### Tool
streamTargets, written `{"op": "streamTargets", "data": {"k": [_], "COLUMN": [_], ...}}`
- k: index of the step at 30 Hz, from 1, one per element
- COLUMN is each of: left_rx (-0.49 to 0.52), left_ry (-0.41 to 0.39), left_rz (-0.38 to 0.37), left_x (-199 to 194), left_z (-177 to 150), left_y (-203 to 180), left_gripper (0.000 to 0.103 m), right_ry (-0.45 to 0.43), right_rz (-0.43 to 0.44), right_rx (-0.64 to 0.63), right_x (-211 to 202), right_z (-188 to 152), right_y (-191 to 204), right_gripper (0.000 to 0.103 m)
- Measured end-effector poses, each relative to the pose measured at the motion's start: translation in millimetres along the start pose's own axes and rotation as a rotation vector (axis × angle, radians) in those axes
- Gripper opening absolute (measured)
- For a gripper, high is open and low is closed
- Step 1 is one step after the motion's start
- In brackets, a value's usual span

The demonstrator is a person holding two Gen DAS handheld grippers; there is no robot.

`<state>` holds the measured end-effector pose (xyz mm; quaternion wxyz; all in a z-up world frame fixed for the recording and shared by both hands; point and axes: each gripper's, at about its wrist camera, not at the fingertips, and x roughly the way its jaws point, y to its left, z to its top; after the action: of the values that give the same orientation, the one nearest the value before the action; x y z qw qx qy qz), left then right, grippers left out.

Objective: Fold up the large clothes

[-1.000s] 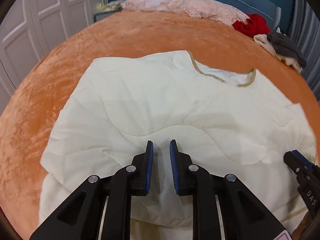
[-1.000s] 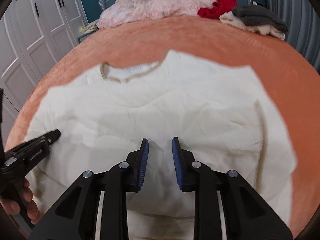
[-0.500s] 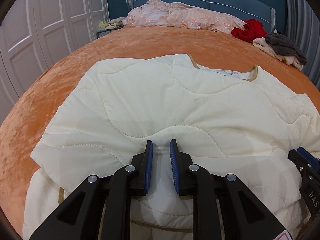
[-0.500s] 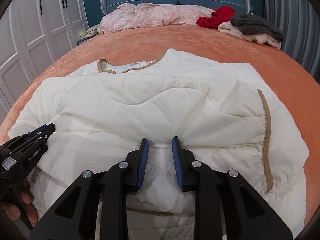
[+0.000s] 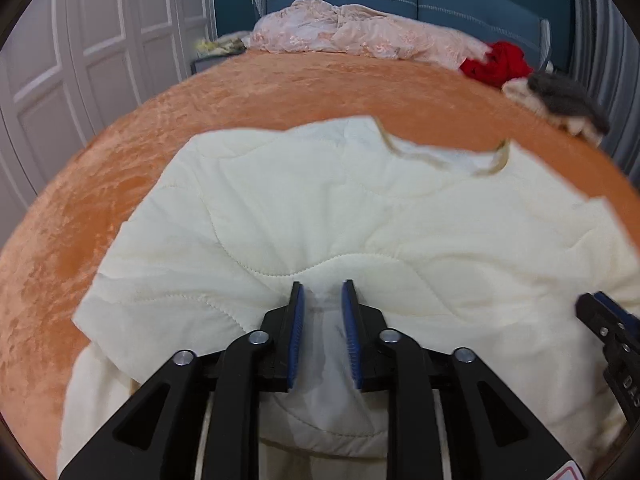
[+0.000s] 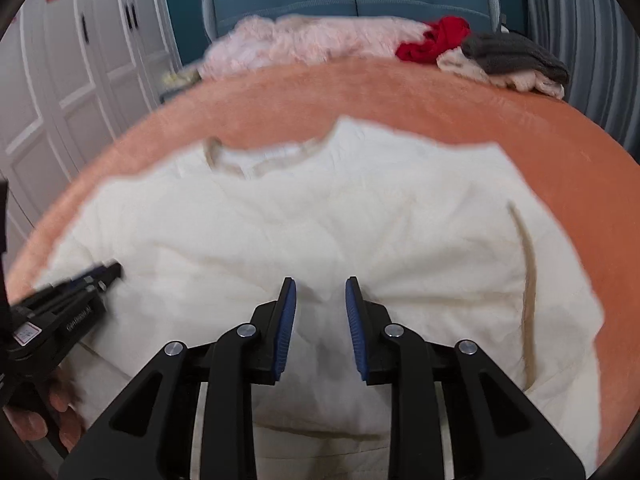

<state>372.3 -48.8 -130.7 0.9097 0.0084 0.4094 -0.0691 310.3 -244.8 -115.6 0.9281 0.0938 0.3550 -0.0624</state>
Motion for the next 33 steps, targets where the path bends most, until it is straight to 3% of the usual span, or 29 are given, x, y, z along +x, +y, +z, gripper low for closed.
{"op": "streamTargets", "data": {"k": [3,6,10,12,20,23,26,28,30,33], "left_rx": [-0.042,-0.077,-0.084,-0.083,-0.035,-0.054,-0.078,-0.094,-0.111,-0.182], "left_ry": [-0.049,-0.018,0.082,0.06,0.021,0.03,0.062,0.026,0.005,0.038], "left_rz": [0.025,0.052,0.091,0.083,0.19,0.166,0.071,0.029,0.012,-0.05], "left_x": [-18.0,-5.5,33.0,36.5,43.9,41.4,26.0,12.0,8.4,27.7], "left_z": [19.0,36.6,31.3,23.2,17.8,22.4,35.1,48.7,67.4,104.3], "left_y": [16.0,30.8,45.8,47.7,30.1,36.4,50.7,61.9,71.2,86.3], "left_gripper": [0.038,0.041,0.041,0.043,0.051,0.051,0.052,0.053,0.059,0.059], "right_ry": [-0.03,0.0,0.081,0.07,0.065,0.075,0.077,0.042,0.02,0.052], "right_rz": [0.003,-0.012,-0.033,-0.001,0.009,0.01,0.01,0.081,0.153,0.293], "right_rx": [-0.007,-0.008,-0.003,0.027,0.039,0.043,0.023,0.011,0.007,0.032], "right_x": [-4.7,13.7,48.1,50.2,53.7,51.9,38.8,30.4,34.8,68.7], "right_z": [25.7,39.9,25.4,17.7,14.7,15.7,31.5,50.8,77.7,112.4], "right_y": [3.0,0.1,-15.2,-21.9,-23.9,-23.0,-15.3,-4.8,13.3,42.2], "right_gripper": [0.034,0.034,0.034,0.034,0.034,0.034,0.037,0.038,0.047,0.053]}}
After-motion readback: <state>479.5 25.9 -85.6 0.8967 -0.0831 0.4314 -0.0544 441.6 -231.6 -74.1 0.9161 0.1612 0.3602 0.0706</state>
